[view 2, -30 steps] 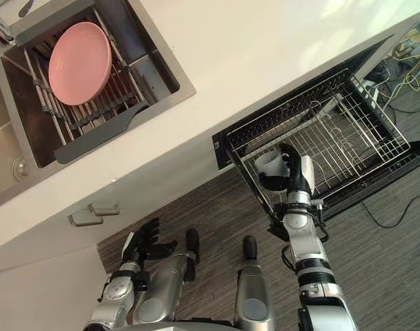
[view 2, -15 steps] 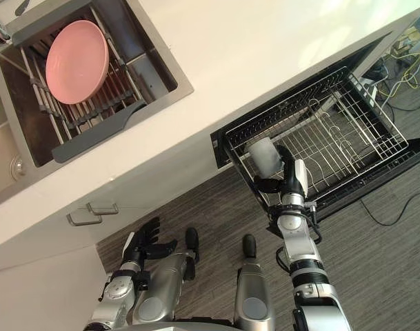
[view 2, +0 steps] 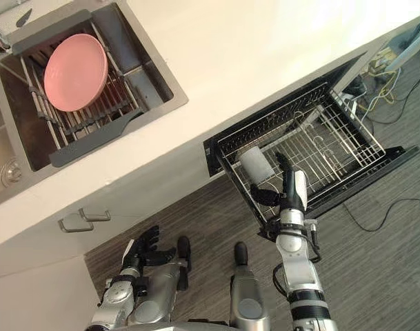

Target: Walk over to the sink, pick up the cup, carry it to the dishwasher, place the cup inside the dishwasher, then close the dishwasher door

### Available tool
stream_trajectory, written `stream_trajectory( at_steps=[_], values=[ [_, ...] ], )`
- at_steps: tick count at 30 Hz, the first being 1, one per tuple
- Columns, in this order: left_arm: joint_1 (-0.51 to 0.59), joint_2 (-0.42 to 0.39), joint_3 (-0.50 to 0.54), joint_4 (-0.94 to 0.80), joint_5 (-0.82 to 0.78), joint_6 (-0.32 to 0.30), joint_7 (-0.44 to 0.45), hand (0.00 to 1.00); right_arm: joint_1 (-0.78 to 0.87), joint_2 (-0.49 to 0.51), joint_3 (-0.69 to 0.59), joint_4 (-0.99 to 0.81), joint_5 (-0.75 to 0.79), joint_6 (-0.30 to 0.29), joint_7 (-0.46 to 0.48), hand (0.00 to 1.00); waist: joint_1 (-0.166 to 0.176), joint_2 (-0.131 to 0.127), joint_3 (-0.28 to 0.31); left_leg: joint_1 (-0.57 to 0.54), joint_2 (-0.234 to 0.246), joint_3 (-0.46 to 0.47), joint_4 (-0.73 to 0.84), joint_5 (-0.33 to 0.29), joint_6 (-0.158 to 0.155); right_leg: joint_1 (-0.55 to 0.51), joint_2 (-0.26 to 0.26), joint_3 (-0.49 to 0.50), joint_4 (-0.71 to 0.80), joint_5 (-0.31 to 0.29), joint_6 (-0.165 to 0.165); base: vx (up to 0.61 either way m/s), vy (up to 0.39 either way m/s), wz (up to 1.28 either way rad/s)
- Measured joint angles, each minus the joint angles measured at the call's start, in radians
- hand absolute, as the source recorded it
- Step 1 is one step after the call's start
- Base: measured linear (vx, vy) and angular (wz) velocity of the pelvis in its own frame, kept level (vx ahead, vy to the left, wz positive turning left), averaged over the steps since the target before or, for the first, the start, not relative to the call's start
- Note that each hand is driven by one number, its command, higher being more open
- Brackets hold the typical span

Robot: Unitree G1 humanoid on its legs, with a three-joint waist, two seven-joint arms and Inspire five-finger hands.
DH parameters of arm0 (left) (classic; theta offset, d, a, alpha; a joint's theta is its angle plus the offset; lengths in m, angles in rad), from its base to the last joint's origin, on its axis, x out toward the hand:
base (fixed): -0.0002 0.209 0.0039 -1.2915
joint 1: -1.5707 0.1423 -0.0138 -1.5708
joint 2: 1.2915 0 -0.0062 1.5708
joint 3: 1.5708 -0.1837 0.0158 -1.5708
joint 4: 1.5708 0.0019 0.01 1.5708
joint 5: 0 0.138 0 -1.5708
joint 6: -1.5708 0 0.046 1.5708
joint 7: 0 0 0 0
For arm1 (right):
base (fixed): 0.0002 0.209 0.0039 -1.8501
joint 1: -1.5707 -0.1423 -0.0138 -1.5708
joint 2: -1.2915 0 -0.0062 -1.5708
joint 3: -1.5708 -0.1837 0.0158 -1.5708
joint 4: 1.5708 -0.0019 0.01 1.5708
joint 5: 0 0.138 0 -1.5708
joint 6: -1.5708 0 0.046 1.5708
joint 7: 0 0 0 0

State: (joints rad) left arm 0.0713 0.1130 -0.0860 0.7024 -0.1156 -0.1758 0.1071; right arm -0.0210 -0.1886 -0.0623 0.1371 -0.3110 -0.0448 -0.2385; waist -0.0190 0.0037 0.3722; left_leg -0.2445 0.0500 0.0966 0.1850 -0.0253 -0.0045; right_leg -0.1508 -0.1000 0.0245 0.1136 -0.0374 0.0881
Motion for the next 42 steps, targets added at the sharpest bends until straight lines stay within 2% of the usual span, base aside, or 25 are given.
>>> stream_trajectory(
  at_steps=[3, 10, 16, 27, 38, 42],
  values=[
    [0.009, 0.001, 0.001, 0.015, 0.001, 0.011, -0.001, 0.9, 0.043, 0.006, -0.002, -0.039, -0.048, 0.0, 0.001, 0.9, -0.001, -0.003, -0.029, 0.01, -0.001, 0.0, 0.0, 0.0, 0.001, 0.016, -0.001, -0.001, -0.012, 0.004, 0.004, -0.01, 0.0, 0.0],
    [0.025, -0.001, 0.001, 0.056, 0.02, 0.019, -0.001, 0.9, 0.092, 0.036, -0.005, -0.062, -0.048, 0.0, 0.019, 0.9, -0.006, -0.001, -0.088, 0.03, 0.002, 0.0, -0.008, -0.002, -0.003, 0.034, 0.002, -0.003, -0.032, 0.008, 0.002, 0.0, -0.001, 0.0],
    [0.037, -0.003, 0.002, 0.094, 0.021, 0.026, -0.001, 0.9, 0.162, 0.079, -0.01, -0.148, 0.126, -0.039, 0.047, 0.9, -0.006, 0.0, -0.126, 0.073, 0.001, 0.0, -0.04, 0.002, -0.004, 0.086, 0.002, -0.007, -0.076, 0.02, 0.001, 0.03, -0.003, 0.0],
    [0.049, -0.014, 0.001, 0.136, 0.038, 0.028, 0.0, 0.9, 0.274, 0.14, 0.016, -0.329, 0.172, -0.089, 0.071, 0.9, -0.004, 0.008, -0.183, 0.144, -0.001, -0.011, -0.08, 0.006, -0.012, 0.163, 0.001, -0.034, -0.104, 0.014, -0.006, 0.03, -0.01, 0.04],
    [0.052, -0.006, -0.003, 0.186, 0.041, 0.027, 0.003, 0.9, 0.325, 0.14, 0.093, -0.516, 0.154, -0.14, 0.065, 0.9, 0.004, 0.006, -0.223, 0.149, -0.014, -0.122, -0.096, 0.025, -0.024, 0.209, -0.002, -0.145, -0.075, -0.031, -0.02, 0.0, -0.028, 0.29],
    [0.041, -0.003, 0.0, 0.207, 0.042, 0.026, 0.003, 0.9, 0.296, 0.118, 0.109, -0.527, 0.151, -0.141, 0.056, 0.9, 0.005, 0.006, -0.224, 0.114, -0.017, -0.12, -0.088, 0.033, -0.024, 0.208, -0.005, -0.193, -0.07, -0.037, -0.022, -0.01, -0.016, 0.35]
  ],
)
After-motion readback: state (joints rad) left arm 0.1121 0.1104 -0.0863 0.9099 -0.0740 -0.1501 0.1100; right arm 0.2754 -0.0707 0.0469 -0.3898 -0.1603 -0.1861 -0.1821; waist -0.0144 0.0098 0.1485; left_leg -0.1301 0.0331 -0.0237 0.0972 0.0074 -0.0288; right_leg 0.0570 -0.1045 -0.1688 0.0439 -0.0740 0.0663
